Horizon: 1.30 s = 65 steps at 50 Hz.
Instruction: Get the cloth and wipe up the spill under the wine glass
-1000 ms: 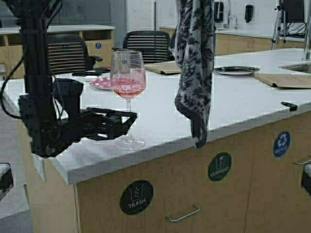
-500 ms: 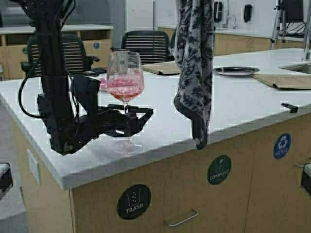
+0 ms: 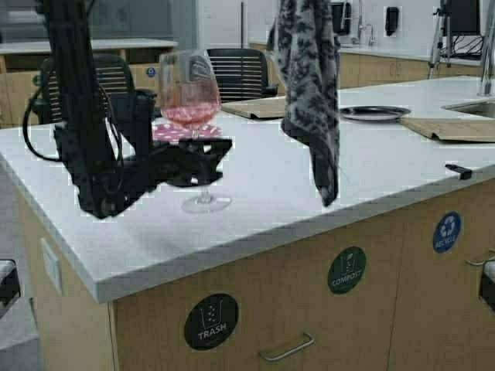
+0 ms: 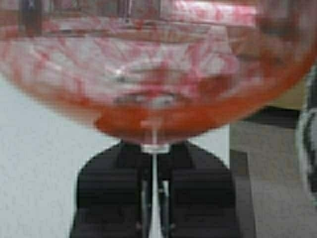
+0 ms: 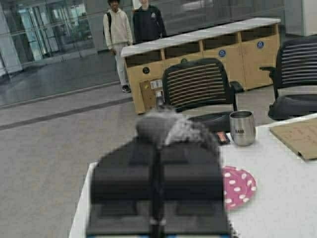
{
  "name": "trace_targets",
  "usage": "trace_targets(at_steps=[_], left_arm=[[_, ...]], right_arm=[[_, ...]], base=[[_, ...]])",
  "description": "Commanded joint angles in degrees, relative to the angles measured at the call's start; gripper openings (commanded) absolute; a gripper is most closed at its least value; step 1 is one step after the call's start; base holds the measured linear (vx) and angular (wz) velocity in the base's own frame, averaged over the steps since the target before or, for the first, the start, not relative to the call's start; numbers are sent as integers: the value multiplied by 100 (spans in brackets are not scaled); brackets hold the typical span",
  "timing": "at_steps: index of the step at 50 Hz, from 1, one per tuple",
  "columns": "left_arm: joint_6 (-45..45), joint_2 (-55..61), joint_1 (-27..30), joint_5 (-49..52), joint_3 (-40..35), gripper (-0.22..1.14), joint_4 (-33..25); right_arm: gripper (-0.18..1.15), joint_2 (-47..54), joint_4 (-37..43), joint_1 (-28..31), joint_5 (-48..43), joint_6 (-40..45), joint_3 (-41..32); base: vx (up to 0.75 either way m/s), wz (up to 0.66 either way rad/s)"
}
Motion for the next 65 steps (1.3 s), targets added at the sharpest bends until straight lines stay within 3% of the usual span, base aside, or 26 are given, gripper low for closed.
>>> trace_targets(at_steps=[1,9,20,36,50,65], left_arm=[[-88,-879,-18,123,290,8,-141],[-193,-1802,35,527,738,8,-308],[-211,-3261,53,1187,1310,8,-580],[-255,-5520,53,3480,1318,8,-694],[-167,-6680,114,5317,817,8,-940],[-220,-6987,334,5467,791,8,-976]], right_arm=[[7,439,9,-79,-79,-9,-765],[7,1107,-9,-281,-79,0,-1406],[7,1890,-53,-466,-141,0,-1723],[7,2839,-123,-439,-343,26,-1767],[7,3850,-492,501,-334,44,-2224],[7,4465,-519,2013,-316,202,-2259]], base=[[0,0],[0,0],[0,0],[0,0],[0,0],[0,0]])
